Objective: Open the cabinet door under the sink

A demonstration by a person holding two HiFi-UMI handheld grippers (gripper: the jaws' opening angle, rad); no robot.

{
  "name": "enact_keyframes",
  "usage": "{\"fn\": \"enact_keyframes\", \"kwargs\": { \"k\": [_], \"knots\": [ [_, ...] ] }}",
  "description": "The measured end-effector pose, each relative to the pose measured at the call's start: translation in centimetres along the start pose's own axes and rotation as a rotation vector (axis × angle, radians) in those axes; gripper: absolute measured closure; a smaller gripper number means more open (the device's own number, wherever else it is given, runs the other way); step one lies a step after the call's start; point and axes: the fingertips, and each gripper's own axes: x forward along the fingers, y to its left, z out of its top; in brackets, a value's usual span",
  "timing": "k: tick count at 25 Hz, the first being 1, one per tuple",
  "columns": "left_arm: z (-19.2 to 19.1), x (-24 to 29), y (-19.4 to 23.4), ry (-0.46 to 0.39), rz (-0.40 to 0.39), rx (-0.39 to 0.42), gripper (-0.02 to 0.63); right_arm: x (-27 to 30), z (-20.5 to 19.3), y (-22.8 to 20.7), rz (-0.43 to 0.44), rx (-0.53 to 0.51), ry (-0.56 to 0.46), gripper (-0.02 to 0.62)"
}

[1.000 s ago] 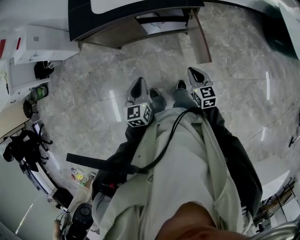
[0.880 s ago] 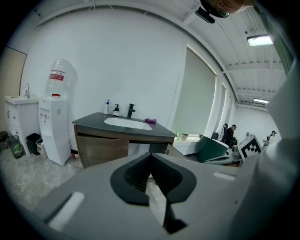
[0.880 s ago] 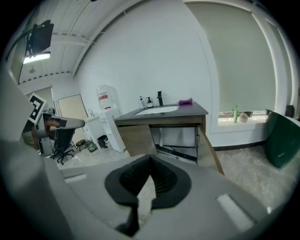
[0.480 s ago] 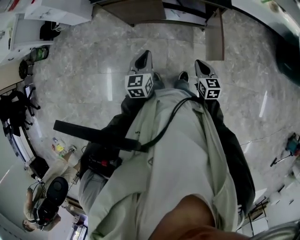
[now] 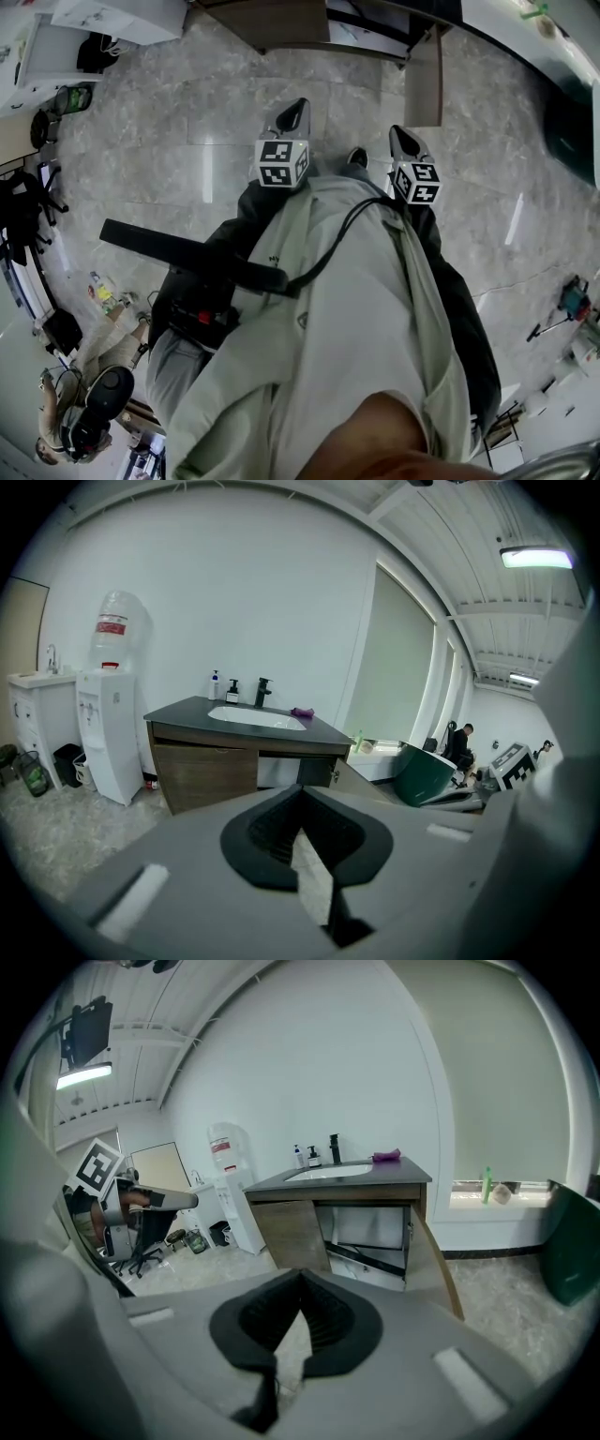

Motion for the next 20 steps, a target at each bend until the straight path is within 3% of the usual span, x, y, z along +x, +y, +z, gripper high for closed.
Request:
{"fn": "enact_keyframes", "kwargs": {
  "k": [20],
  "knots": [
    [-0.6, -0.04, -0.95, 0.009, 0.008, 0.025, 0.6, 0.22, -0.81, 0.12, 0.044, -0.002, 0.019, 0.595]
  ]
}}
